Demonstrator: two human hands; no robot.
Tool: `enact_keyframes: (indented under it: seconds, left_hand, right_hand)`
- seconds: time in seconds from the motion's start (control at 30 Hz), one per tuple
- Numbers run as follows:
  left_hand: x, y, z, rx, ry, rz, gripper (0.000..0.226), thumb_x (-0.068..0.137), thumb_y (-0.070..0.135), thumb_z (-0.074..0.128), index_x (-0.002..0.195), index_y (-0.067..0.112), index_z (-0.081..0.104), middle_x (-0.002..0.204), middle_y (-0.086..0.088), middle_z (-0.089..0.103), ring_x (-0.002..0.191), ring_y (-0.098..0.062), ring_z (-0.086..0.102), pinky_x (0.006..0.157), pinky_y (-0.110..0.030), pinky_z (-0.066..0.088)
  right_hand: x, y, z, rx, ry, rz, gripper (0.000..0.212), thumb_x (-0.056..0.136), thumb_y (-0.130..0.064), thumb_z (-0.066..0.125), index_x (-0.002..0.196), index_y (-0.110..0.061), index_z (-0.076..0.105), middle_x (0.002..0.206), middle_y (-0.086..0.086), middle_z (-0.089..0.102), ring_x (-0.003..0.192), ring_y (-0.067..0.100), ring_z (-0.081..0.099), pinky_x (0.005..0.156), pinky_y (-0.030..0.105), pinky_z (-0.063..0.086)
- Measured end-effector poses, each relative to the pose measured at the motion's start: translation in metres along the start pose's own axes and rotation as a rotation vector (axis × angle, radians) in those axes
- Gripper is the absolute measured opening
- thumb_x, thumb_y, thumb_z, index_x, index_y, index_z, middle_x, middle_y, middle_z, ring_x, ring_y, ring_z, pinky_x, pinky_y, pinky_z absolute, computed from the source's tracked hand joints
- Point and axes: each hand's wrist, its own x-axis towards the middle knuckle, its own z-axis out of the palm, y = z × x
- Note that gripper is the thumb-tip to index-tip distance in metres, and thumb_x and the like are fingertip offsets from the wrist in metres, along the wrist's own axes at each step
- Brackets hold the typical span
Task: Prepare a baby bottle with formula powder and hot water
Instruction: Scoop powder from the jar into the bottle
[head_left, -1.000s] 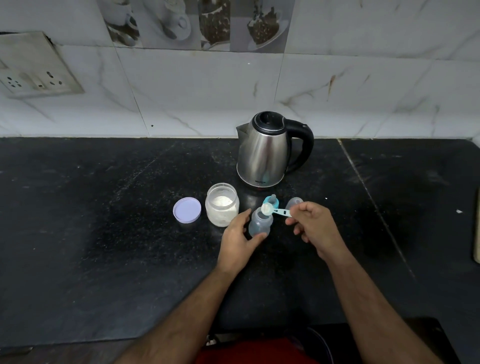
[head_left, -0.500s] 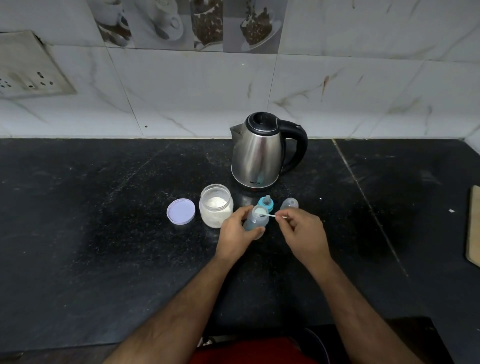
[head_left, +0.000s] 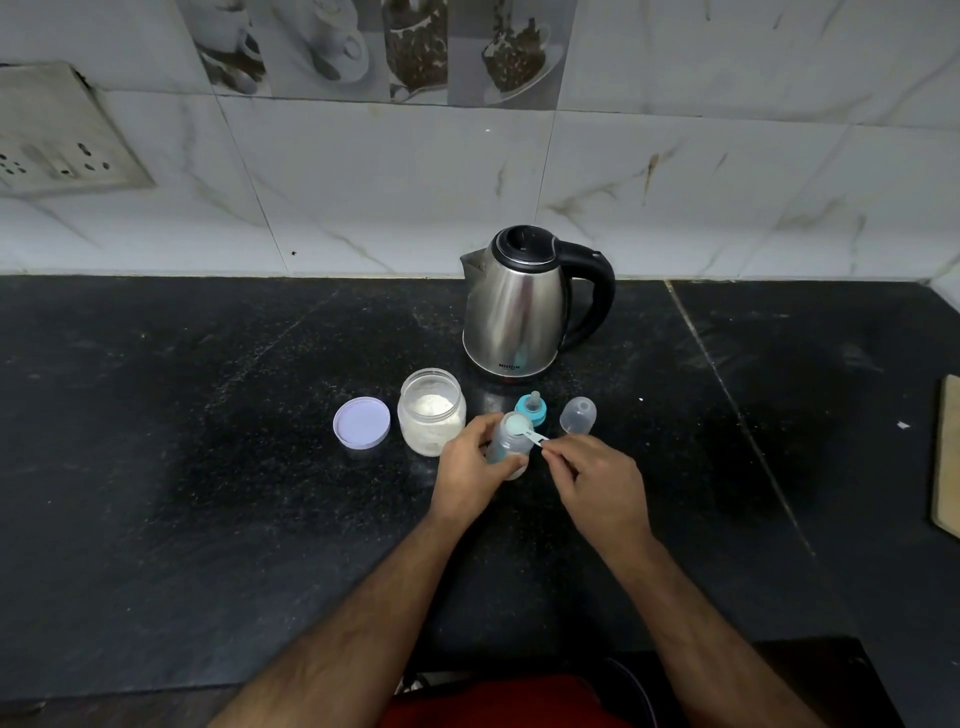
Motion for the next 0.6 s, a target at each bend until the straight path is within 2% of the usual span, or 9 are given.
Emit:
enact_keyframes:
  seconds: [0.1, 0.2, 0.33, 0.4, 0.47, 0.6]
  left_hand:
    - [-0.002, 0.001, -0.001, -0.007, -0.006, -0.004, 0.055, 0.07, 0.02, 0.088, 0.114, 0.037, 0.06, 0.103, 0.029, 0.067, 0.102, 0.014, 0.062, 0.084, -0.005, 0.046]
    - [-0.003, 0.001, -0.002, -0.008, -0.008, -0.005, 0.055, 0.071, 0.021, 0.088, 0.117, 0.035, 0.06, 0.106, 0.027, 0.067, 0.104, 0.013, 0.061, 0.086, -0.004, 0.045]
    - [-0.006, 0.002, -0.004, 0.018, -0.011, -0.009, 0.061, 0.072, 0.016, 0.087, 0.122, 0.036, 0.058, 0.106, 0.033, 0.062, 0.102, 0.018, 0.058, 0.086, -0.004, 0.044]
    - [-0.009, 0.001, -0.005, 0.044, 0.007, -0.006, 0.068, 0.072, 0.013, 0.086, 0.132, 0.028, 0.057, 0.112, 0.031, 0.06, 0.105, 0.016, 0.057, 0.092, -0.008, 0.043]
    - [-0.015, -0.002, -0.008, 0.084, 0.037, 0.013, 0.065, 0.074, 0.015, 0.085, 0.133, 0.024, 0.059, 0.119, 0.024, 0.062, 0.109, 0.008, 0.058, 0.095, -0.013, 0.046]
    - [-0.032, -0.017, -0.024, 0.154, 0.183, 0.069, 0.036, 0.08, 0.02, 0.082, 0.113, 0.028, 0.07, 0.105, 0.018, 0.07, 0.095, 0.007, 0.065, 0.078, -0.011, 0.052]
  right_hand:
    - [-0.001, -0.001, 0.001, 0.005, 0.024, 0.006, 0.015, 0.087, -0.008, 0.073, 0.102, -0.007, 0.077, 0.096, 0.006, 0.076, 0.085, 0.016, 0.072, 0.075, 0.03, 0.058]
    - [-0.001, -0.004, 0.001, -0.001, 0.001, 0.036, 0.015, 0.088, -0.01, 0.072, 0.102, -0.008, 0.077, 0.096, 0.005, 0.076, 0.082, 0.017, 0.071, 0.072, 0.024, 0.051]
    - [0.002, -0.003, 0.0, 0.078, 0.071, 0.078, 0.013, 0.089, -0.012, 0.071, 0.101, -0.011, 0.077, 0.089, 0.001, 0.076, 0.073, 0.008, 0.066, 0.066, 0.021, 0.05]
    - [0.005, -0.001, 0.0, 0.142, 0.101, 0.128, 0.012, 0.09, -0.013, 0.07, 0.101, -0.013, 0.076, 0.083, -0.002, 0.074, 0.068, 0.004, 0.063, 0.064, 0.026, 0.054]
    - [0.01, 0.002, 0.001, 0.253, 0.142, 0.214, 0.012, 0.091, -0.014, 0.068, 0.1, -0.012, 0.075, 0.078, -0.003, 0.072, 0.065, 0.007, 0.065, 0.063, 0.037, 0.059]
    - [0.023, 0.005, 0.001, 0.436, 0.202, 0.307, 0.009, 0.092, -0.015, 0.066, 0.098, -0.016, 0.073, 0.079, -0.007, 0.072, 0.071, 0.01, 0.07, 0.061, 0.045, 0.06]
